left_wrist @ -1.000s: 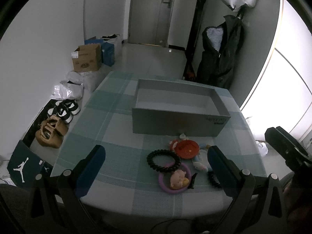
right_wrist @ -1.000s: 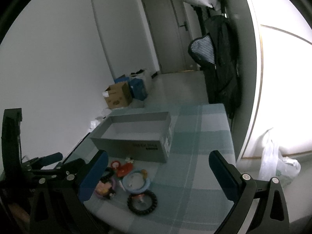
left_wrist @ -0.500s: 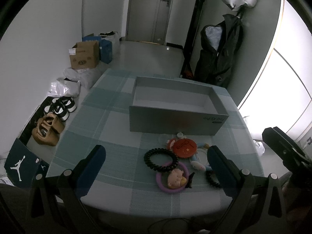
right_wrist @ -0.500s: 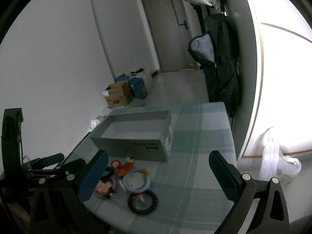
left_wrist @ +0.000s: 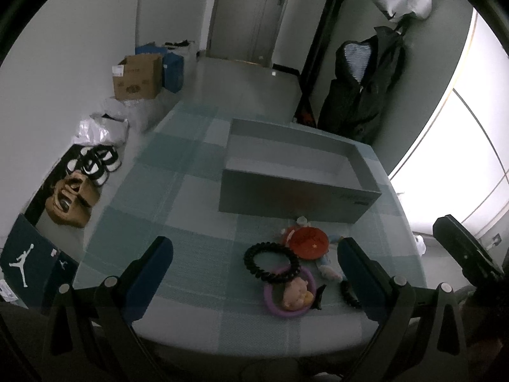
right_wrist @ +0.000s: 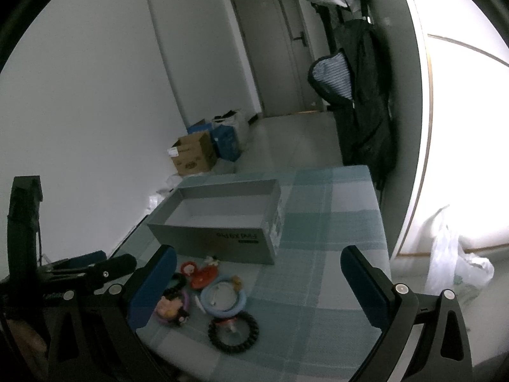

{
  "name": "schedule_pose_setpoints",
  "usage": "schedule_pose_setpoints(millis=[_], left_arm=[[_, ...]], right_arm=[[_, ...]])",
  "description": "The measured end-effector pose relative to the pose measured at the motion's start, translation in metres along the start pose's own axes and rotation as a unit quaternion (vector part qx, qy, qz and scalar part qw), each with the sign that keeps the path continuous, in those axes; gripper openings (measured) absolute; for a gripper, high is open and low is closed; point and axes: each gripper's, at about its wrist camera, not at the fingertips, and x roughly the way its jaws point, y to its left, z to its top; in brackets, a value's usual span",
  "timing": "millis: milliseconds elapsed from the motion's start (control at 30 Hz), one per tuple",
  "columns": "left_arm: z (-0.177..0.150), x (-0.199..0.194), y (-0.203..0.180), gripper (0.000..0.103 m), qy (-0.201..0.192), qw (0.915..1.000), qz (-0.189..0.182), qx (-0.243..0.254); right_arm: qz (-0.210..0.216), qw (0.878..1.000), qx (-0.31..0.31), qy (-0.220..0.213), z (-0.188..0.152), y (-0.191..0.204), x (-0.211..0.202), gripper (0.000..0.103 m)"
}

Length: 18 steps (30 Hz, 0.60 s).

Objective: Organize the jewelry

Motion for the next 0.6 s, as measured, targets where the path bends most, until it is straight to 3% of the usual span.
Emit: schedule_pose_setpoints(millis=[233, 400, 600], left_arm=[[0.000, 0.009, 0.001, 0.100, 0.031, 0.9995, -0.009, 0.004], [0.000, 0.029, -0.001, 0.100, 0.092, 0.9954, -0.013, 0.024], [0.010, 0.038, -0.004, 0.099, 0.111, 0.9921, -0.011, 0.057]], right_arm=[[0.007, 1.000, 0.009, 0.007, 0.001, -0.002, 0.007, 0.103], [0.014, 1.000, 0.016, 0.017, 0.001, -0.004, 0.014, 0.103], [0.024, 0.999, 0.028, 0.032, 0.004, -0.006, 0.025, 0.103]])
